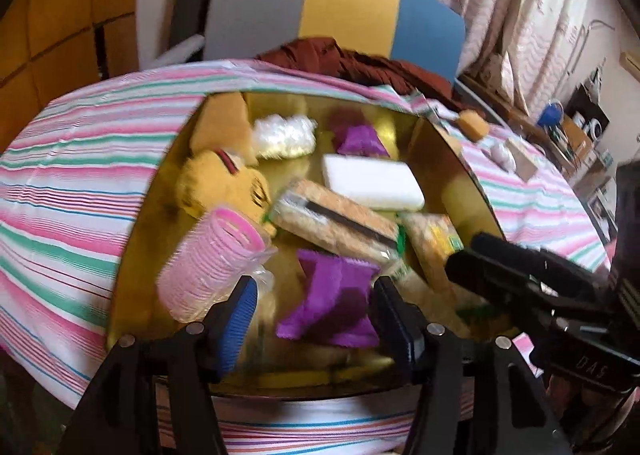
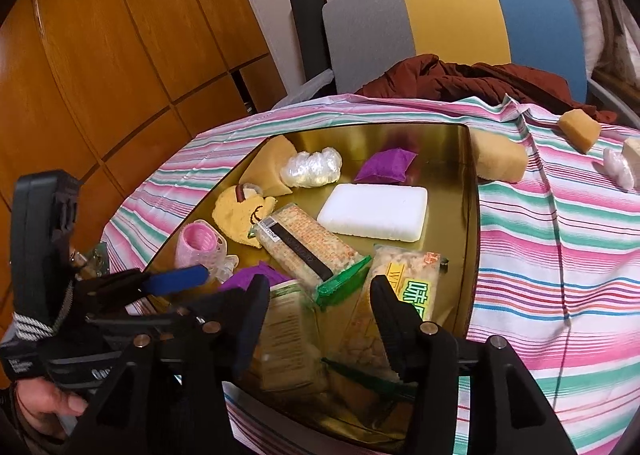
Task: Organize objects
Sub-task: 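Lower the green box and purple packet into the tray and open both tools, then grasp the white plastic bag with the right tool while the left tool grasps a yellow sponge, then carry the plastic bag and yellow sponge over the gold tray with both tools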
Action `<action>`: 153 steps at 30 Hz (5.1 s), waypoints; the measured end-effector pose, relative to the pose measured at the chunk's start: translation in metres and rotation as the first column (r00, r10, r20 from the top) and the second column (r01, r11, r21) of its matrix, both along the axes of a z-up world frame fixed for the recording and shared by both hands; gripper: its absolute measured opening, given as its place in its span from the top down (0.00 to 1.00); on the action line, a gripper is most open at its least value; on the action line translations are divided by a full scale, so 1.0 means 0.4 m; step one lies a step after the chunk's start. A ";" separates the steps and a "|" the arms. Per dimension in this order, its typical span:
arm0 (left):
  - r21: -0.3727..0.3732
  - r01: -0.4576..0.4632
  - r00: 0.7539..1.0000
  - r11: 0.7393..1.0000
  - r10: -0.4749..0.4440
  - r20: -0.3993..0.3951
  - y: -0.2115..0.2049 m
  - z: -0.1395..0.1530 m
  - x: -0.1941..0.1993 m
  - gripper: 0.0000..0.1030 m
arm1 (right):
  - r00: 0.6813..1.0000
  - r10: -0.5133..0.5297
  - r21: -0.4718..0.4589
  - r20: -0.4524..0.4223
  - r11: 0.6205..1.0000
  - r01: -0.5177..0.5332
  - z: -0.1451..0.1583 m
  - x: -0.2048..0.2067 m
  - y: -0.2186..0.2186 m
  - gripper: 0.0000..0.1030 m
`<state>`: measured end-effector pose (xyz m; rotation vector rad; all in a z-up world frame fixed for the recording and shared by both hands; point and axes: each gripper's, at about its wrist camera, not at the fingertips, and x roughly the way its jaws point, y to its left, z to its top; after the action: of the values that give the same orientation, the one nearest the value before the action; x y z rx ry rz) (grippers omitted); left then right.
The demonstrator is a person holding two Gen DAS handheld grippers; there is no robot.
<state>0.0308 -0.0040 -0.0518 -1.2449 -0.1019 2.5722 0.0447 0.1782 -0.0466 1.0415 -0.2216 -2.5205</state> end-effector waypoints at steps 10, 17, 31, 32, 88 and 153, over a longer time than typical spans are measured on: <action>0.031 -0.031 0.999 0.999 0.031 0.009 -0.010 0.011 -0.014 0.40 | 1.000 -0.026 -0.019 -0.009 0.999 0.026 0.003 0.001 0.017 0.41; 0.040 0.006 1.000 0.999 -0.007 0.028 0.027 0.011 -0.014 0.39 | 0.998 -0.055 -0.038 -0.020 0.998 0.055 0.008 0.002 0.043 0.41; 0.003 0.085 0.996 0.996 -0.085 -0.024 0.121 0.060 -0.038 0.39 | 0.978 -0.208 -0.105 -0.024 0.973 0.205 0.019 -0.013 0.192 0.39; -0.003 0.100 0.994 0.995 -0.100 -0.031 0.136 0.066 -0.043 0.39 | 0.974 -0.224 -0.108 -0.024 0.970 0.220 0.019 -0.016 0.209 0.39; -0.175 0.534 0.846 0.827 -0.521 0.113 0.690 -0.031 -0.430 0.43 | 0.888 -0.459 0.216 -0.019 0.865 0.452 -0.075 -0.466 0.776 0.35; 0.009 0.197 0.971 0.980 -0.194 -0.137 0.271 0.094 -0.169 0.44 | 0.930 -0.365 -0.052 -0.053 0.931 0.362 0.021 -0.084 0.349 0.58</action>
<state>-0.0367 0.1046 -0.0142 -1.0142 0.0187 2.4681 0.0112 0.3178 -0.0384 0.9781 -0.4879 -2.8580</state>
